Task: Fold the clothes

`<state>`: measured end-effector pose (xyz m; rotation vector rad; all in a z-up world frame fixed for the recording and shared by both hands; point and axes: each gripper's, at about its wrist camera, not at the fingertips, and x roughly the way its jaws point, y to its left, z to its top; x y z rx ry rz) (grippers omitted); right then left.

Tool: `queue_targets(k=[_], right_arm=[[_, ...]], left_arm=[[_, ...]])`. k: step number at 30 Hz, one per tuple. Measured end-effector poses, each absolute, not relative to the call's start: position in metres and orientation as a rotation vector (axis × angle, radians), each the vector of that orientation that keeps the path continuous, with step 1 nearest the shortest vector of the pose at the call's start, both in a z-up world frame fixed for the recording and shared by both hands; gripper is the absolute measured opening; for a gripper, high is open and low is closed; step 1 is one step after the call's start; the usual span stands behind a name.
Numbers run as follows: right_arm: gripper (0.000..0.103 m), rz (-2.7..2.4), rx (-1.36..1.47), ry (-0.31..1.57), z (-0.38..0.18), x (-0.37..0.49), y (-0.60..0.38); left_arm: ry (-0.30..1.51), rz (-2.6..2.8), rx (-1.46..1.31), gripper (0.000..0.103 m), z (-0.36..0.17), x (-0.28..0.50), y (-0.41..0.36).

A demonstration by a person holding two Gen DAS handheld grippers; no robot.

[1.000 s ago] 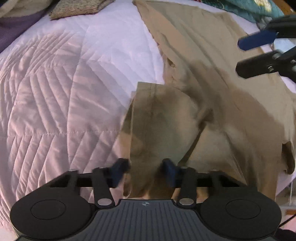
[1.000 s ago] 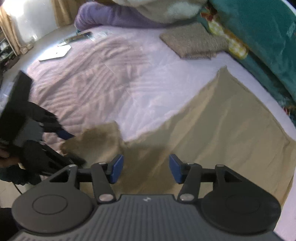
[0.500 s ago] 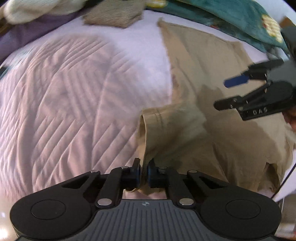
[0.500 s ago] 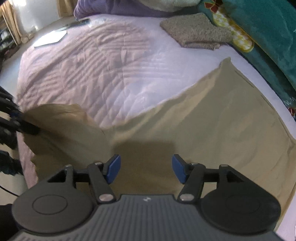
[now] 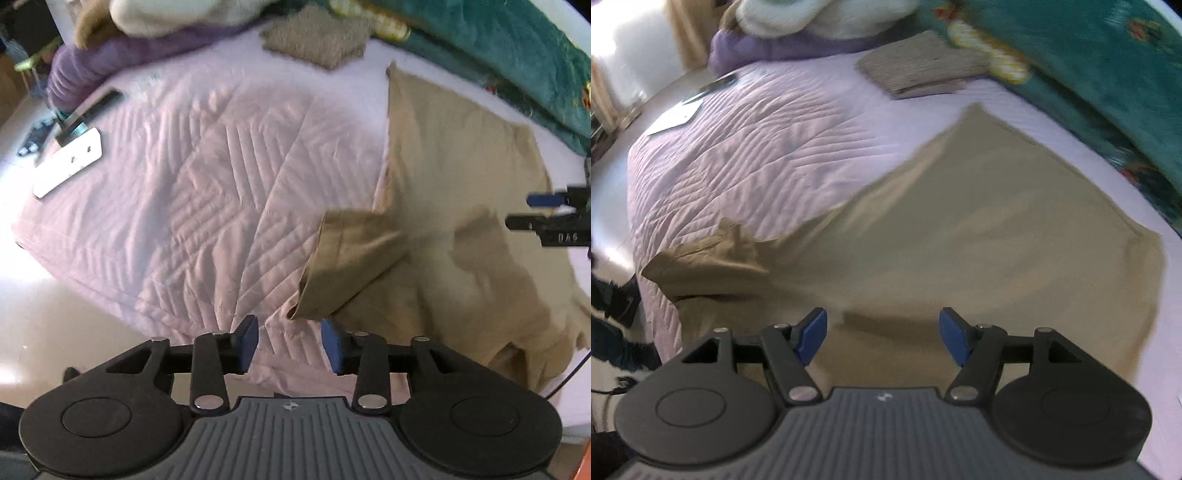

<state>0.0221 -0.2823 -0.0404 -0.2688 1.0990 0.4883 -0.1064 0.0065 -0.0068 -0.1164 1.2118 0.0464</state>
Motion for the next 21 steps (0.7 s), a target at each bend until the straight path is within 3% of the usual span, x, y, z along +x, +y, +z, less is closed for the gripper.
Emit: queue_targets(k=[5,21], right_arm=[[0.068,0.418,-0.275,1.108,-0.019,0.002,-0.328],[0.068,0.153,-0.238,1.157,-0.001,-0.068,-0.415]], left_arm=[[1.13,0.007,-0.085,0.057,0.043,-0.112,-0.032],[1.127,-0.201,0.028,0.059,0.048,-0.1,-0.101]])
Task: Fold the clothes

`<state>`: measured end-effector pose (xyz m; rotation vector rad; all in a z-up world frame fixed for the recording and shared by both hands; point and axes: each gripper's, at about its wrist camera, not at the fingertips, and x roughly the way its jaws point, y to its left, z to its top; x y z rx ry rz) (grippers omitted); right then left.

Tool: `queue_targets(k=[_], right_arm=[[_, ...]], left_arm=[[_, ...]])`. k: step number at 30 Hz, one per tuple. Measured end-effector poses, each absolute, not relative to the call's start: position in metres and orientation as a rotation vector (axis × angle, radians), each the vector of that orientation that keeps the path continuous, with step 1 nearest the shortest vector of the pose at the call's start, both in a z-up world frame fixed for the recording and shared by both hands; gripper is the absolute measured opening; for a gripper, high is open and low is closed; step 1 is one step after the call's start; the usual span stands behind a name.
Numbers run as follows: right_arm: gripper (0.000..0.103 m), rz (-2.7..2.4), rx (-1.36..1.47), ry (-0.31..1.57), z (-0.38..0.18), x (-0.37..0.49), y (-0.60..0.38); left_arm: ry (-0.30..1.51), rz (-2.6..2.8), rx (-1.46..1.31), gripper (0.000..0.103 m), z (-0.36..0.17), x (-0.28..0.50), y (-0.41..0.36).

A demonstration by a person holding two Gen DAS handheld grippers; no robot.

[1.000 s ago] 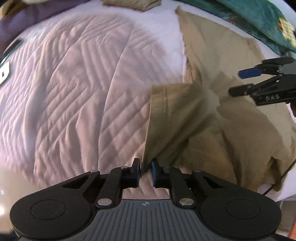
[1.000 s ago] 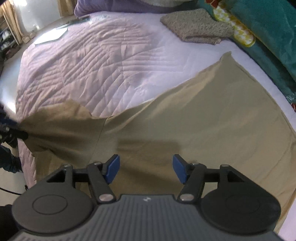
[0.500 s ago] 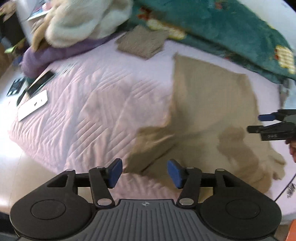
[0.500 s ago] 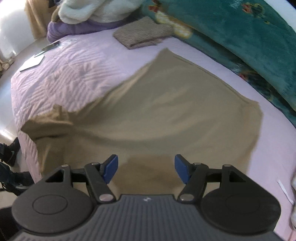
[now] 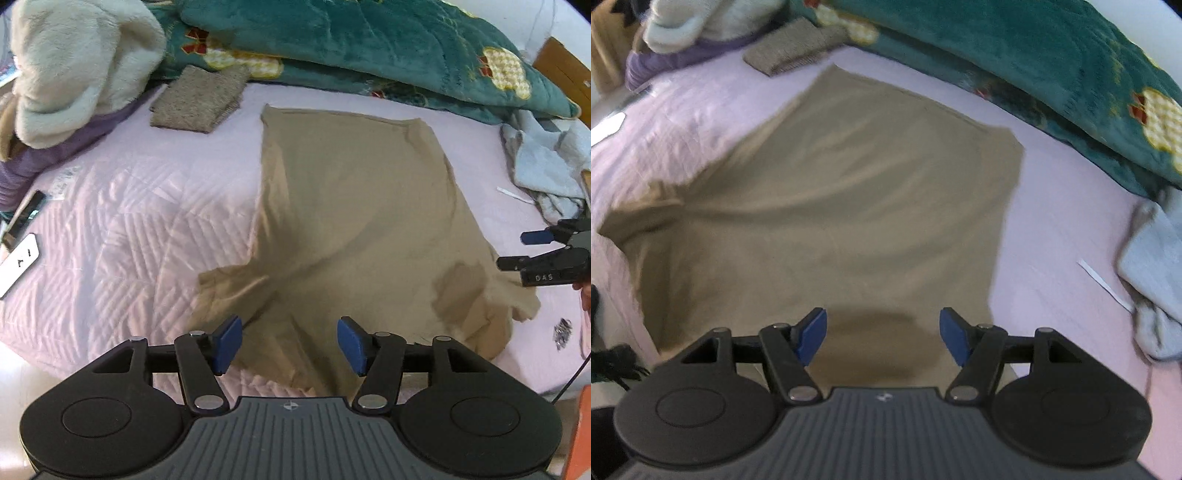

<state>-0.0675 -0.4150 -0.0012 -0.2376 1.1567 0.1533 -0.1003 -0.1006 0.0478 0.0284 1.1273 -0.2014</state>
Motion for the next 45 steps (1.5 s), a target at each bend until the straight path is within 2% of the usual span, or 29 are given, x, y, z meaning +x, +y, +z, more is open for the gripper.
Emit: queue_targets(k=[5,10,12,20,27,38,45], right_arm=[[0.068,0.069,-0.246,1.098,0.034,-0.058,-0.435],[0.068,0.049,-0.264,0.962,0.068,-0.017,-0.454],[0.072,0.062,-0.249,0.921,0.07,0.002,-0.458],[0.074,0.077,-0.215,0.896,0.011,0.079,-0.501],[0.072,0.098,-0.133,0.938,-0.059,0.159,-0.534],[0.071,0.064,-0.057,1.025,-0.15,0.235,-0.569],[0.071,0.06,0.009,1.085,-0.186,0.265,-0.585]], left_arm=[[1.124,-0.232,-0.032,0.059,0.041,-0.062,-0.103],[1.02,-0.277,0.009,0.059,0.06,0.0,-0.142],[0.979,-0.283,0.053,0.06,0.061,0.024,-0.161],[0.941,-0.154,0.118,0.06,0.036,0.128,-0.193],[0.972,-0.118,0.155,0.06,-0.024,0.205,-0.201],[0.988,-0.11,0.2,0.06,-0.11,0.303,-0.187],[0.987,-0.142,0.224,0.06,-0.141,0.314,-0.214]])
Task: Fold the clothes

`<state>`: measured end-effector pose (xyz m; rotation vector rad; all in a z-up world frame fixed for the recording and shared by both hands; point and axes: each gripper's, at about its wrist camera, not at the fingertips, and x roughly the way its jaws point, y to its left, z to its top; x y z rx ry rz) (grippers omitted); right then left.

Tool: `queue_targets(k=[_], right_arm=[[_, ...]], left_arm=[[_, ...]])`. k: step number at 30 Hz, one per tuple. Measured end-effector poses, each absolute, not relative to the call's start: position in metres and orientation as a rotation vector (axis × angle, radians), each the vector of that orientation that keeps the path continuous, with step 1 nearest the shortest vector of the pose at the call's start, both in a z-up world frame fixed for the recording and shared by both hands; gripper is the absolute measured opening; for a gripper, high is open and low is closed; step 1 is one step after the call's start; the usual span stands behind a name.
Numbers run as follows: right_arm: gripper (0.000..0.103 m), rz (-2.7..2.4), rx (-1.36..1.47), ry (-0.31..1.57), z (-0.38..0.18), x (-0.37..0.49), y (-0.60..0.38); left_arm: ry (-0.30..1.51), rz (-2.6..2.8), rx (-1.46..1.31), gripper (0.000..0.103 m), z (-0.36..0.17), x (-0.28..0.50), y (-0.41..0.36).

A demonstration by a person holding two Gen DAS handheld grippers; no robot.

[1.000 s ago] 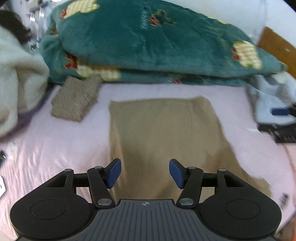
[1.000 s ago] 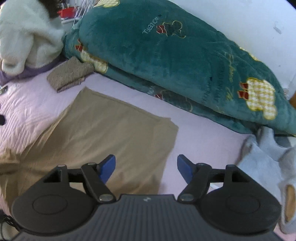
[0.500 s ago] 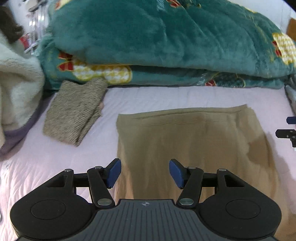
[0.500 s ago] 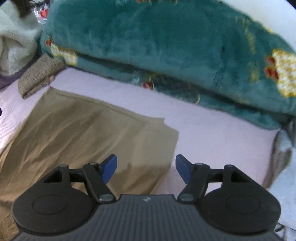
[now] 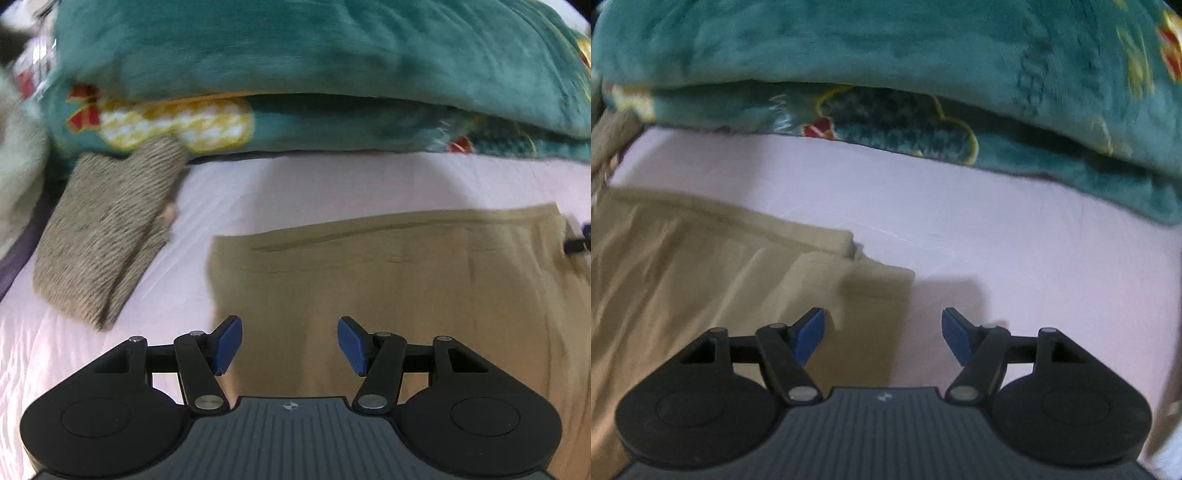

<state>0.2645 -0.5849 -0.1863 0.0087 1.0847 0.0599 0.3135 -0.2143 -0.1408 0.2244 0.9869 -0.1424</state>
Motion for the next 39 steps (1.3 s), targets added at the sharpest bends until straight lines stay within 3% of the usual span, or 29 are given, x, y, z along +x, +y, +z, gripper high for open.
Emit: queue_targets(k=[2,4,6,8,21,31,34,39], right_arm=[[0.07,0.085,0.013,1.105,-0.192,0.268,-0.585],[0.059,0.117,0.021,1.113,-0.197,0.268,-0.585],[0.017,0.142,0.019,1.102,-0.196,0.266,-0.584],[0.004,0.165,0.002,1.096,-0.193,0.263,-0.582],[0.002,0.04,-0.073,1.043,-0.168,0.273,-0.619],[0.003,0.035,-0.08,0.962,-0.137,0.271,-0.619],[0.004,0.154,-0.052,1.01,-0.146,0.274,-0.59],[0.004,0.21,-0.109,1.121,-0.183,0.276,-0.559]], left_arm=[[0.99,-0.157,0.241,0.06,-0.146,0.319,-0.222],[0.989,-0.166,0.233,0.06,-0.148,0.326,-0.227],[0.978,-0.171,0.237,0.06,-0.147,0.33,-0.233],[0.969,-0.16,0.249,0.06,-0.148,0.333,-0.236],[1.047,0.084,0.349,0.06,-0.181,0.376,-0.197],[0.992,0.032,0.286,0.057,-0.147,0.376,-0.196],[0.996,-0.109,0.28,0.059,-0.139,0.37,-0.222],[1.087,-0.107,0.354,0.062,-0.177,0.38,-0.234]])
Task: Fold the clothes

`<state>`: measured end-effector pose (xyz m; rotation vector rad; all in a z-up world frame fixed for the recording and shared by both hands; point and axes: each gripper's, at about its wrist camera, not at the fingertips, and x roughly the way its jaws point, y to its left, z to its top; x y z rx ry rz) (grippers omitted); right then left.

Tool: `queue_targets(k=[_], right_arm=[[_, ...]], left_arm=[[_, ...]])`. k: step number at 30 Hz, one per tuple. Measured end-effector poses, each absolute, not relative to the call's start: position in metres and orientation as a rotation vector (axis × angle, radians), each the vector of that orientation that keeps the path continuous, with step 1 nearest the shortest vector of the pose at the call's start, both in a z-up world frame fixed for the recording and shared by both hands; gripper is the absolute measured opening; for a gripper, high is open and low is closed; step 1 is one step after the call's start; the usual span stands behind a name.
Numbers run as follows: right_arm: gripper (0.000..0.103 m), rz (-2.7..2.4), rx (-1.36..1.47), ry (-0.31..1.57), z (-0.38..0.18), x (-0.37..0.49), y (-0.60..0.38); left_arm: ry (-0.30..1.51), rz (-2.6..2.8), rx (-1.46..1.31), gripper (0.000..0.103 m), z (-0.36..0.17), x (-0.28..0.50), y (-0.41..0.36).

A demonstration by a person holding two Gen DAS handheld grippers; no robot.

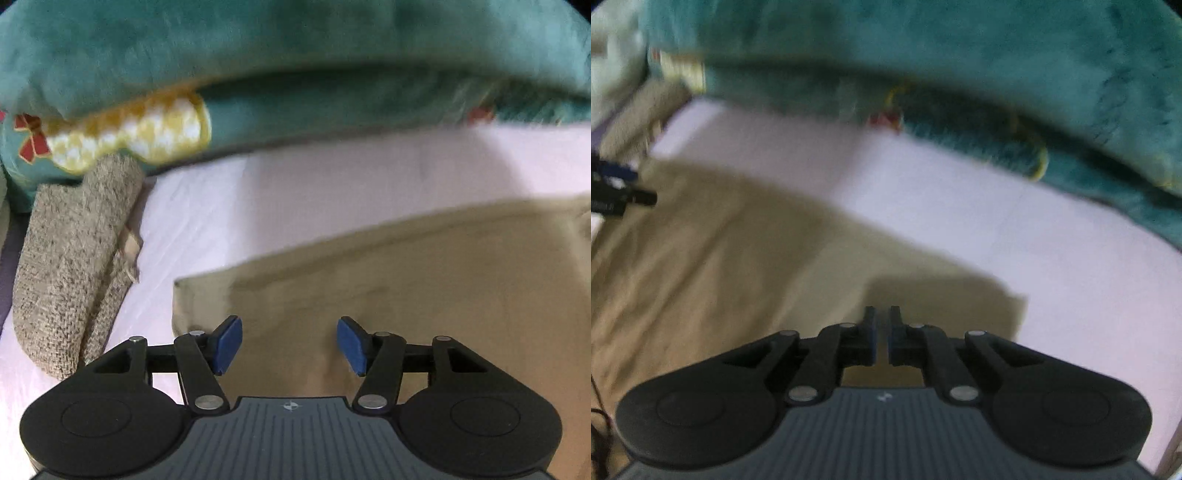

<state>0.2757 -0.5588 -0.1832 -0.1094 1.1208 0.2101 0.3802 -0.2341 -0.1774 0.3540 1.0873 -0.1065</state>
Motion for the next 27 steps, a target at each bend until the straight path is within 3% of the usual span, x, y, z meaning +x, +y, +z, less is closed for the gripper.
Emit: queue_targets(k=[6,11,17,27], right_arm=[[0.005,-0.025,-0.191,1.094,-0.173,0.269,-0.612],[0.005,-0.036,-0.133,1.031,-0.125,0.233,-0.629],[0.008,0.045,-0.106,0.971,-0.064,0.156,-0.603],[0.014,0.121,-0.08,1.049,0.009,0.001,-0.574]], left_arm=[[1.048,0.026,0.339,0.062,-0.165,0.376,-0.195],[1.0,-0.015,0.224,0.061,-0.108,0.347,-0.171],[0.948,-0.103,0.146,0.062,-0.022,0.255,-0.176],[1.069,-0.09,0.077,0.062,0.079,0.041,-0.175]])
